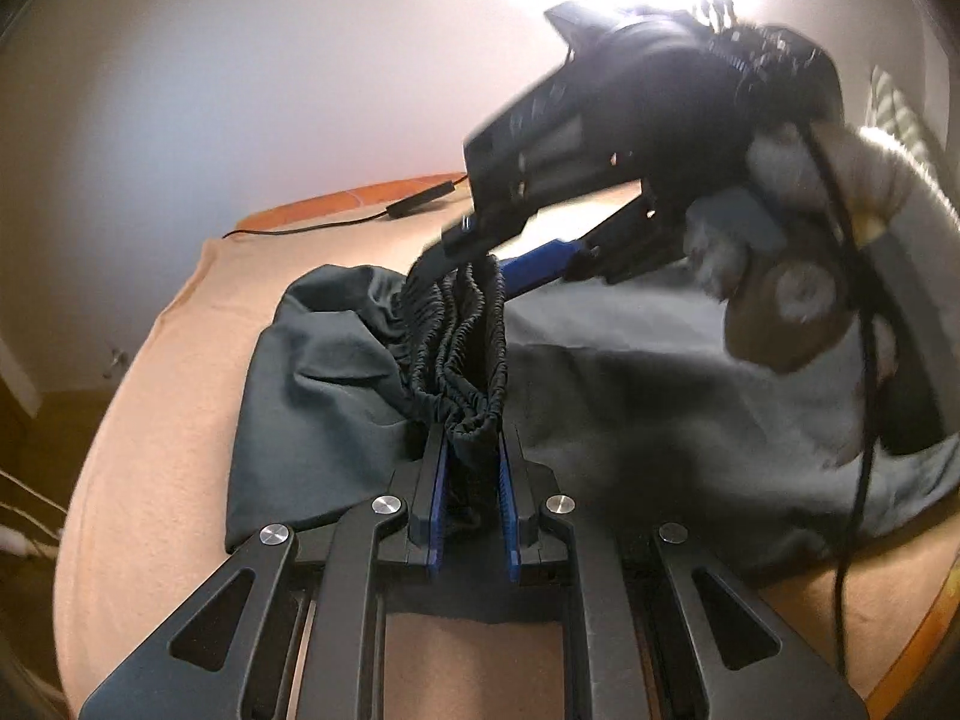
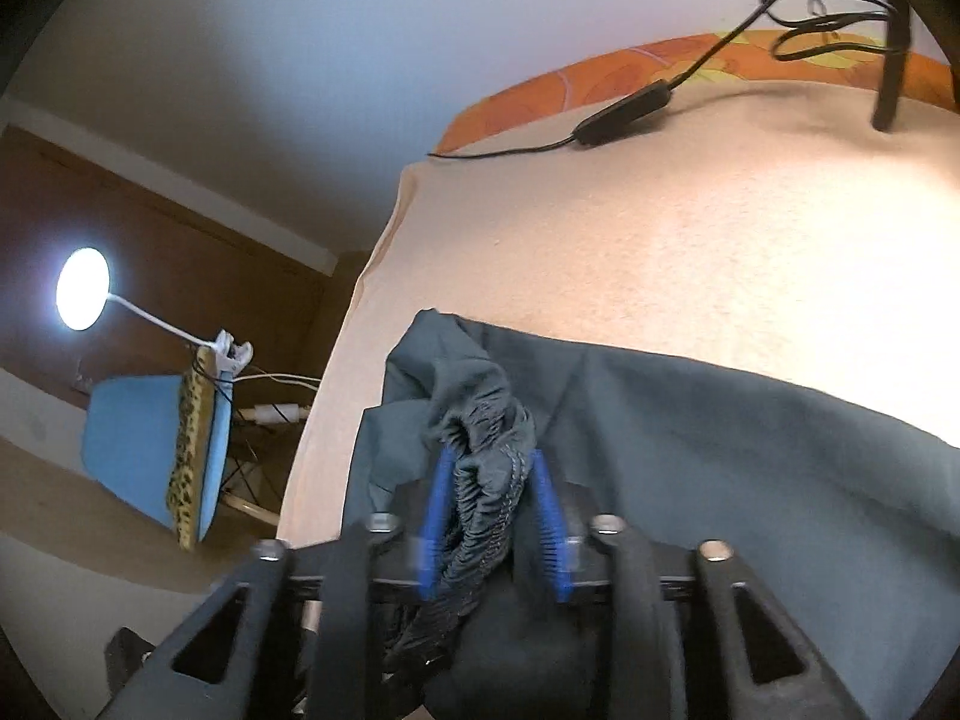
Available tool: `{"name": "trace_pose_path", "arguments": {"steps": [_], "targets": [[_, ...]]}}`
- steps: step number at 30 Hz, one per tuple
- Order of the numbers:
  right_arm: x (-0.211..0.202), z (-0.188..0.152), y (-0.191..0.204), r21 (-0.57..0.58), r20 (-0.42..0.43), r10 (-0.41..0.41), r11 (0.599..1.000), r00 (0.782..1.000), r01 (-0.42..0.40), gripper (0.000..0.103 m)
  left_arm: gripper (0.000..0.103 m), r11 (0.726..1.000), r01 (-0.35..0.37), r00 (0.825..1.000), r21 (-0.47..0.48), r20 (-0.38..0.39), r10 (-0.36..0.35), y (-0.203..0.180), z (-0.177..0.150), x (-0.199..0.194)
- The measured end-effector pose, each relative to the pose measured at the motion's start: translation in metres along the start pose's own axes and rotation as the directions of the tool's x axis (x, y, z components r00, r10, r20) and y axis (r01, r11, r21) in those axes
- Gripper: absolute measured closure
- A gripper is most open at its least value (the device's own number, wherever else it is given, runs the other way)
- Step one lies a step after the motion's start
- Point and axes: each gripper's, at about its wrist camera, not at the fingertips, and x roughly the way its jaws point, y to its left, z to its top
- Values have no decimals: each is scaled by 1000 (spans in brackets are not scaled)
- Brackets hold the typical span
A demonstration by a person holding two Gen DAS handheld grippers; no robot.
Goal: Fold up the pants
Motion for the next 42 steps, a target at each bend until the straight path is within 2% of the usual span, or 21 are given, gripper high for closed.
{"name": "trace_pose_path", "arguments": {"steps": [5, 7, 9, 10, 11, 13, 14, 16, 18, 20, 23, 27, 28, 30, 31, 33, 34, 35, 37, 39, 42], "targets": [[-11, 1, 2, 2, 12, 17, 1000, 1000, -17, 54, 90, 995, -51, 999, 84, 9, 50, -14, -1, -2], [-4, 2, 6, -13, -16, -8, 1000, 1000, 8, 45, 90, 990, -67, 998, 122, 11, 66, -23, -3, 0], [5, 5, 10, -36, -30, -57, 998, 998, 56, 45, 90, 985, -86, 996, 151, 21, 84, -37, -4, -5], [14, 6, 14, -60, -44, -90, 994, 995, 87, 58, 89, 984, -91, 996, 151, 21, 89, -28, -4, 1], [19, 5, 16, -75, -53, -106, 992, 993, 101, 77, 86, 984, -97, 995, 148, 20, 95, -28, -4, 1], [24, 2, 18, -95, -60, -116, 989, 991, 110, 85, 86, 987, -107, 994, 122, 17, 106, -16, -6, 1], [20, 0, 17, -95, -45, -90, 992, 995, 86, 87, 86, 987, -112, 994, 112, 19, 111, -13, -6, 0], [10, -3, 14, -87, -14, -44, 995, 999, 42, 88, 80, 988, -124, 992, 87, 22, 123, -7, -4, -1], [-1, -7, 5, -57, 5, 12, 998, 1000, -12, 89, 67, 988, -145, 989, 59, 25, 144, -1, -2, -1], [-8, -10, -2, -53, 13, 31, 998, 999, -31, 89, 63, 990, -138, 990, 37, 28, 137, 4, 1, 1], [-7, -9, -11, -26, 8, 67, 997, 998, -67, 89, 63, 991, -125, 992, 50, 30, 123, 2, 6, 3], [-9, -8, -17, -28, 6, 124, 992, 992, -124, 89, 64, 997, -54, 998, 59, 16, 54, 2, 14, 11], [-11, -8, -18, -32, 7, 127, 991, 992, -126, 89, 67, 998, -36, 999, 53, 15, 35, 1, 14, 11], [-12, -7, -20, -36, 5, 132, 991, 991, -132, 89, 82, 999, 1, 1000, 38, 15, -2, 4, 14, 15], [-13, -6, -22, -36, 4, 126, 991, 992, -125, 88, 84, 999, 17, 1000, 36, 17, -18, 6, 15, 17], [-15, -6, -23, -36, 3, 114, 993, 993, -114, 83, 86, 998, 22, 999, 52, 26, -24, 3, 14, 17], [-17, -6, -24, -33, 2, 86, 996, 996, -86, 72, 87, 998, 28, 999, 57, 26, -30, 1, 14, 17], [-20, -7, -25, -29, 5, 68, 997, 998, -68, 56, 87, 998, 29, 999, 63, 30, -31, 0, 14, 16], [-27, -10, -27, -17, 23, 25, 1000, 999, -25, 34, 87, 997, 22, 999, 75, 41, -25, -1, 13, 14], [-35, -15, -31, 17, 24, 12, 1000, 1000, -13, 32, 87, 996, 11, 998, 90, 53, -16, -10, 10, 3], [-41, -23, -37, 100, -19, 92, 991, 996, -90, 32, 87, 990, -16, 997, 137, 81, 5, -26, 6, -11]]}}
